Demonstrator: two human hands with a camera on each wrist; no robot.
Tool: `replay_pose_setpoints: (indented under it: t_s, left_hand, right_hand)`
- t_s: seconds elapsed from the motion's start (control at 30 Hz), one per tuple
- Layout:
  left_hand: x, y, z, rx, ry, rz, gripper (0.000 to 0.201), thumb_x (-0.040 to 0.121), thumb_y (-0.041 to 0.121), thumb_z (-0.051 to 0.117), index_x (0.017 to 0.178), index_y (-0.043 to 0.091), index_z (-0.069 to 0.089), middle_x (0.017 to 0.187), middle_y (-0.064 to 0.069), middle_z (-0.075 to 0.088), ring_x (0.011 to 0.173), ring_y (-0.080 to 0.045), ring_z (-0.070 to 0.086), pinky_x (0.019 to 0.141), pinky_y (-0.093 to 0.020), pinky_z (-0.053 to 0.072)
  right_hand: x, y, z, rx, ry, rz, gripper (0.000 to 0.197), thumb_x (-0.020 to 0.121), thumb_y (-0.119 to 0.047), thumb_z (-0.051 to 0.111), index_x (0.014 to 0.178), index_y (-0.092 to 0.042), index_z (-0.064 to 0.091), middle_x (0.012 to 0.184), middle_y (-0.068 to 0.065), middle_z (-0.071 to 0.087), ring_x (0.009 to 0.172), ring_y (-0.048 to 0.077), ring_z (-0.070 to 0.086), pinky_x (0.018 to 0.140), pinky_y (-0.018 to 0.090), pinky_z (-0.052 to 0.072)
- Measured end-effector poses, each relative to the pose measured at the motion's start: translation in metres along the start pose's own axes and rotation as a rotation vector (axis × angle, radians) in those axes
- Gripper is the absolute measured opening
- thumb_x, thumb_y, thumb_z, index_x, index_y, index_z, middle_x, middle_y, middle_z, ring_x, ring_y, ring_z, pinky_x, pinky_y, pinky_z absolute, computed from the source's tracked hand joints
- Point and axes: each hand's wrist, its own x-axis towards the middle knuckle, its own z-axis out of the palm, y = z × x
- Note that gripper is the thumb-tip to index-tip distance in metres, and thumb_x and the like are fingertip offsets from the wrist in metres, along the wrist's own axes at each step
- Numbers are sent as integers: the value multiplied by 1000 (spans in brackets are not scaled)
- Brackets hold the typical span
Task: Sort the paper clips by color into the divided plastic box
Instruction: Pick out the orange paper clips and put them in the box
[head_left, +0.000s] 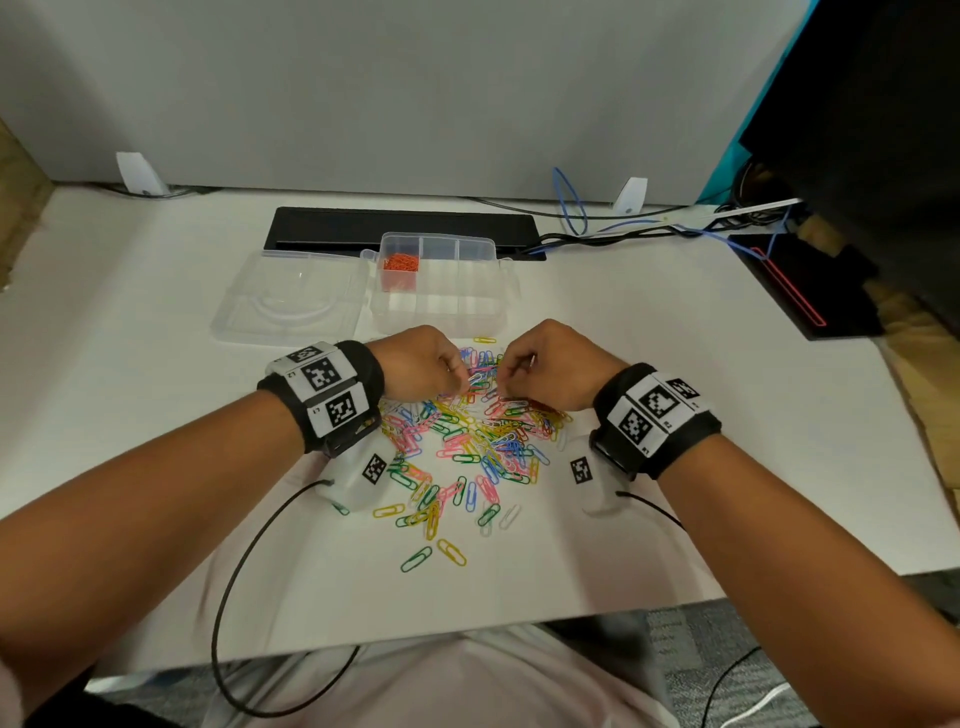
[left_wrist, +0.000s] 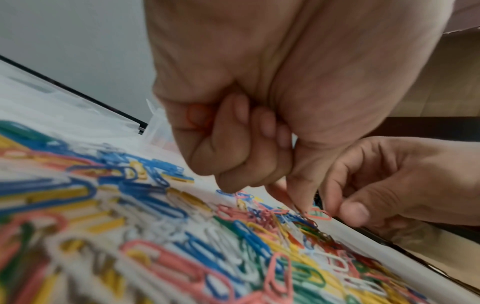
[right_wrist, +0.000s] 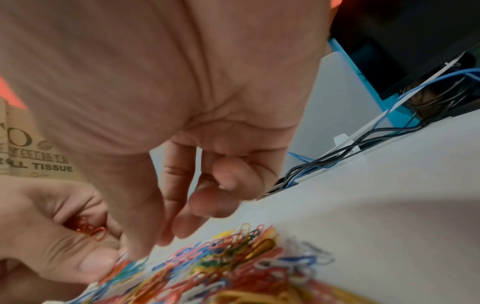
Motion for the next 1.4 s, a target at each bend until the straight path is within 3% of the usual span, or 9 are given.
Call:
replay_pose_setpoints:
  t_s: [0.1,0.2,0.33,0.5,0.6,0.8,1.07,1.23,1.4]
  left_hand:
    - [0,1,-1,-21,9,0,12,91,14,65,95,11,75,80,11,67,73,-2,58,75,-20,48]
    - [-1,1,-1,-21,14,-1,13,92,15,63,98,9,75,80,13,65,73,0,57,74,-19,47]
    - [-3,-4,-1,-7,24,-4,15,94,14,61,98,8,74,76,14,63,67,2,55,63,-12,43]
    - [-5,-11,0,35,-4,-34,21,96,25,60,98,10,73,82,10,64,73,-1,55,73,-20,44]
    - [-7,-10,-2,81,-6,-27,19,98,22,57,95,11,72,78,11,61,69,1,53,67,-19,43]
    - [-12,-13,-6,129,-17,-23,19,97,18,57,96,9,74,88,6,67,75,-3,57,78,-23,47]
    - [-19,-12,-11,109,29,57,9,84,17,75,85,21,67,58,7,46,52,-8,41,50,-20,33]
    - [-14,-8,-5,276,-27,47,7,80,22,77,87,22,76,75,11,62,73,-9,57,70,-22,44]
    - [-13,-10,-2,291,-31,27,4,85,24,72,84,21,74,74,14,62,71,-6,56,70,-23,43]
  right_hand:
    - [2,-6,5,-98,-66,13,7,77,-20,81,82,-17,77,69,-8,66,65,8,59,69,29,54]
    - [3,-7,9,-259,-85,10,7,82,-15,71,77,-17,76,75,-4,71,74,15,65,75,36,59]
    - [1,-6,3,-196,-57,26,17,87,-10,61,79,-14,76,81,0,73,79,17,66,77,36,58]
    - [2,-4,0,-147,-34,47,9,85,-16,71,79,-14,77,79,-2,72,76,13,64,72,30,54]
    - [3,-6,8,-218,-71,64,11,81,-26,77,78,-15,76,77,-2,71,78,17,65,71,32,55]
    - [3,-14,14,-242,-83,33,12,84,-13,64,78,-12,73,79,1,71,77,18,65,70,31,55]
    - [6,-12,-5,-80,-12,18,11,82,-8,69,75,-16,70,74,-3,65,65,10,57,63,25,45]
    - [13,-18,1,-193,-77,37,19,83,-8,62,85,-20,76,81,-9,67,79,11,61,73,23,50]
    - [15,-20,8,-336,-74,30,10,84,-14,68,85,-15,77,82,-4,71,82,17,64,76,30,54]
